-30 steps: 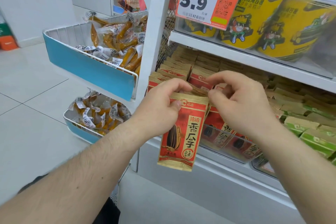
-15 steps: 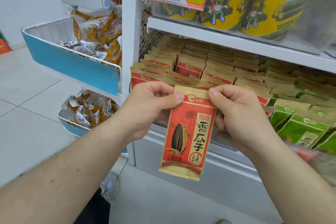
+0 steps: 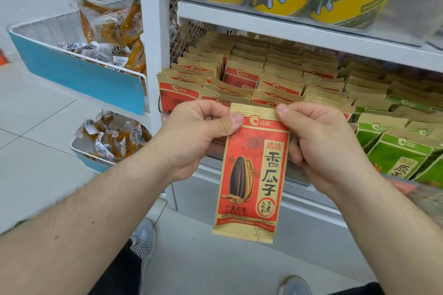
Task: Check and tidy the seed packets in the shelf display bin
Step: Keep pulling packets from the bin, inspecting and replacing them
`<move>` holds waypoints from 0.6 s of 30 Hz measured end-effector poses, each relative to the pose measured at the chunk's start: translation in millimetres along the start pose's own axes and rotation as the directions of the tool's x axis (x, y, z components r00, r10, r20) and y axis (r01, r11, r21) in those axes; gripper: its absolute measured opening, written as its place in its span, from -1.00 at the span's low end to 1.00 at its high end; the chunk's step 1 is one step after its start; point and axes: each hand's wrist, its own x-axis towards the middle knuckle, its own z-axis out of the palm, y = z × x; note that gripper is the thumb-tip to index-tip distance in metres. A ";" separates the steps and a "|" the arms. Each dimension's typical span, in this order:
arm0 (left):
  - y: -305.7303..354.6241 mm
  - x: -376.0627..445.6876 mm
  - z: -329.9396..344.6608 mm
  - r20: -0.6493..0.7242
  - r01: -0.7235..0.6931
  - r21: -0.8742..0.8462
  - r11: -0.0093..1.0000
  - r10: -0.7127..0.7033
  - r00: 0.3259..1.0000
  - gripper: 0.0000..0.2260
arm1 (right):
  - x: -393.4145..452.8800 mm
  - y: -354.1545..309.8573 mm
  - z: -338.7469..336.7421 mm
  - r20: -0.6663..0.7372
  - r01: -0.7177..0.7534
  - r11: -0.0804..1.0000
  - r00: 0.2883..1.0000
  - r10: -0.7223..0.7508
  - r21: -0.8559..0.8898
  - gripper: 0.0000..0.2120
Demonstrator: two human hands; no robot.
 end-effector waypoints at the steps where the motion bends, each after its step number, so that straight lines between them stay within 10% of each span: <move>1: -0.8 -0.6 0.1 0.013 0.010 0.008 1.000 -0.010 1.000 -0.83 | -0.7 -0.8 0.4 -0.007 -0.002 1.000 1.000 0.002 -0.001 -0.71; 7: -4.9 -5.2 -5.6 0.164 0.101 0.148 0.984 -0.125 0.978 -0.74 | 0.9 0.0 -1.8 -0.064 0.014 1.000 0.998 -0.013 0.011 -0.74; 18: 2.1 -3.2 -12.5 0.045 0.037 0.043 0.998 -0.039 0.998 -0.73 | -2.9 1.1 -6.9 0.159 0.017 0.995 0.987 -0.001 -0.095 -0.78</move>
